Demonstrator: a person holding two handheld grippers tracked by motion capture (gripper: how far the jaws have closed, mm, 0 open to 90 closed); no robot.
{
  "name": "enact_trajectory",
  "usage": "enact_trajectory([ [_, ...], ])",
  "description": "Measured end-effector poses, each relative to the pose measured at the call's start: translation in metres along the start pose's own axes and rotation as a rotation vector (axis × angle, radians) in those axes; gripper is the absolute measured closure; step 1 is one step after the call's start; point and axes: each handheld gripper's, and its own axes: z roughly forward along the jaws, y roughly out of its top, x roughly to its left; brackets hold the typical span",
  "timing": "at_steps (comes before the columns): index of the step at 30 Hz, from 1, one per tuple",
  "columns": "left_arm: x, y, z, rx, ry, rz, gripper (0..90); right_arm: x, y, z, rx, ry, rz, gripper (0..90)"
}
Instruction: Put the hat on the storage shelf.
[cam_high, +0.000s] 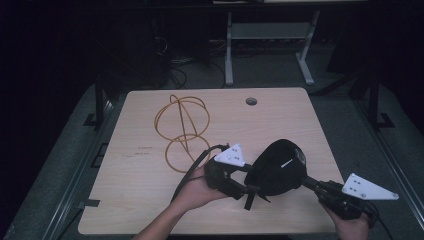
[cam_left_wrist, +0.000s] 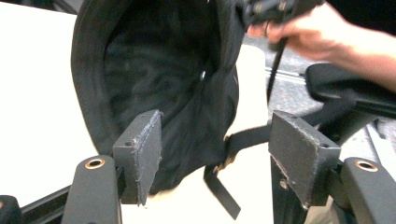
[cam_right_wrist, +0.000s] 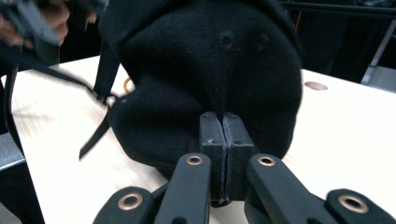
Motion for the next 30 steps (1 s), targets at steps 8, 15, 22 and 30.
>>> enact_trajectory([
  [8,0.005,-0.032,-0.014,-0.010,0.036,-0.042,31.4,-0.007,0.030,-0.003,0.002,0.030,-0.002,89.1],
  [15,0.007,-0.057,-0.023,-0.007,0.059,-0.074,31.2,-0.016,0.053,0.004,0.005,0.093,0.045,89.1],
  [22,0.007,-0.074,-0.023,0.021,0.061,-0.086,30.6,-0.017,0.072,0.019,0.072,0.138,0.064,89.1],
  [30,0.008,-0.080,-0.025,0.016,0.062,-0.074,30.2,-0.022,0.095,0.036,0.088,0.188,0.109,89.0],
])
